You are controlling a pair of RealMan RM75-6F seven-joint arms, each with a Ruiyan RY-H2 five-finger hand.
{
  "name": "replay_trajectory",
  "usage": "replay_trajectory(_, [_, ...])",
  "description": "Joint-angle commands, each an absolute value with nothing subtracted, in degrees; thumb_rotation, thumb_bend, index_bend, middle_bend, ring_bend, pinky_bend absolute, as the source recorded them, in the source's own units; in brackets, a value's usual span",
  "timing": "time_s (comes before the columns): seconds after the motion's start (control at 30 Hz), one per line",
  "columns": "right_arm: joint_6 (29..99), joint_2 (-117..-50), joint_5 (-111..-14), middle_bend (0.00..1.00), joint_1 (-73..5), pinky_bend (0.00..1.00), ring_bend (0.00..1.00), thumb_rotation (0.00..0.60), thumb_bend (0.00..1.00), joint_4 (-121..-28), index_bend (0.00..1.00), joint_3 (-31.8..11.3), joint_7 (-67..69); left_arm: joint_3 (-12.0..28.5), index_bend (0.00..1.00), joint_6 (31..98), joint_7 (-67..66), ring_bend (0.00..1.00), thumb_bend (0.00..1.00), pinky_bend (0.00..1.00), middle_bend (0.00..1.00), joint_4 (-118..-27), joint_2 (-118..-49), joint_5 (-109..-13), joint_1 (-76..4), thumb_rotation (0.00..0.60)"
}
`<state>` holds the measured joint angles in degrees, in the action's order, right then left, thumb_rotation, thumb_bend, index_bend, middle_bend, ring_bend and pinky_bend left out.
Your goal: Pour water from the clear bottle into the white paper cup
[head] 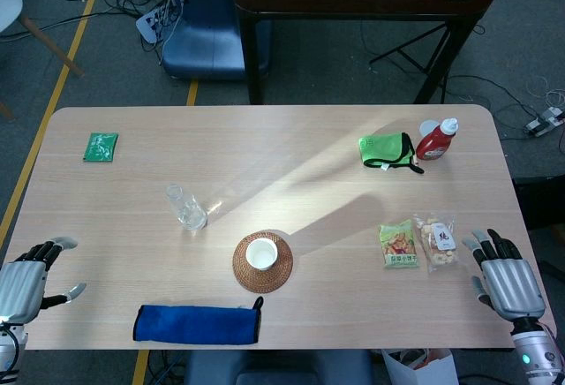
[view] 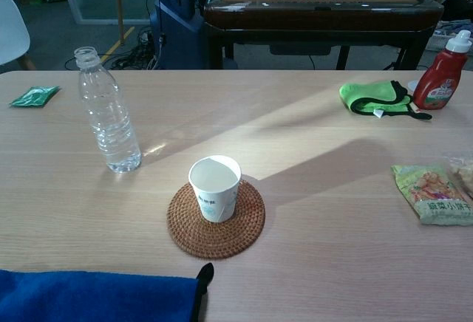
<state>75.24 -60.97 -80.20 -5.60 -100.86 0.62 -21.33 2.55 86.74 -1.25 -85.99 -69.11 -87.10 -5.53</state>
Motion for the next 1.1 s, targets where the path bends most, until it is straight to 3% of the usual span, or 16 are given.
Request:
replay_trajectory(0.03, [75.66, -60.93, -80.67, 0.11, -5.51, 0.16, 0.00, 0.600, 0.45, -102.14, 0.22, 1.14, -23.25, 2.41, 0.32, 86.62, -1.46, 0.33, 0.07, 0.50, 0.30, -85.95, -69.30, -87.34, -5.62, 0.600])
replay_trajectory(0.3, [76.03, -60.42, -81.38, 0.13, -5.16, 0.16, 0.00, 0.600, 0.45, -104.69, 0.23, 2.09, -25.23, 2.47, 0.32, 85.91, 0.00, 0.33, 0.07, 0.50, 0.30, -86.40, -69.48, -87.56, -6.20, 0.600])
replay_trajectory(0.5, [75.99, -60.27, -81.91, 0.14, -4.76, 0.16, 0.00, 0.600, 0.45, -105.48, 0.23, 3.02, -25.82, 3.76, 0.22, 84.81, 8.25, 0.32, 0.07, 0.50, 0.30, -85.40, -70.87, -87.28, -7.69, 0.600])
replay_trajectory(0.8, [76.01, -59.85, -81.68, 0.14, -4.79, 0.16, 0.00, 0.600, 0.45, -105.70, 0.23, 2.93, -25.53, 6.57, 0.05, 72.16, 9.75, 0.09, 0.00, 0.36, 0.07, -87.92, -70.87, -79.72, -13.83, 0.600])
replay_trajectory(1.1, [76.95, -59.27, -81.35, 0.16, -4.15, 0.16, 0.00, 0.600, 0.45, -105.81, 0.24, 2.86, -24.58, 9.74, 0.01, 64.46, 14.59, 0.04, 0.00, 0.27, 0.01, -84.99, -74.53, -73.98, -18.39, 0.600])
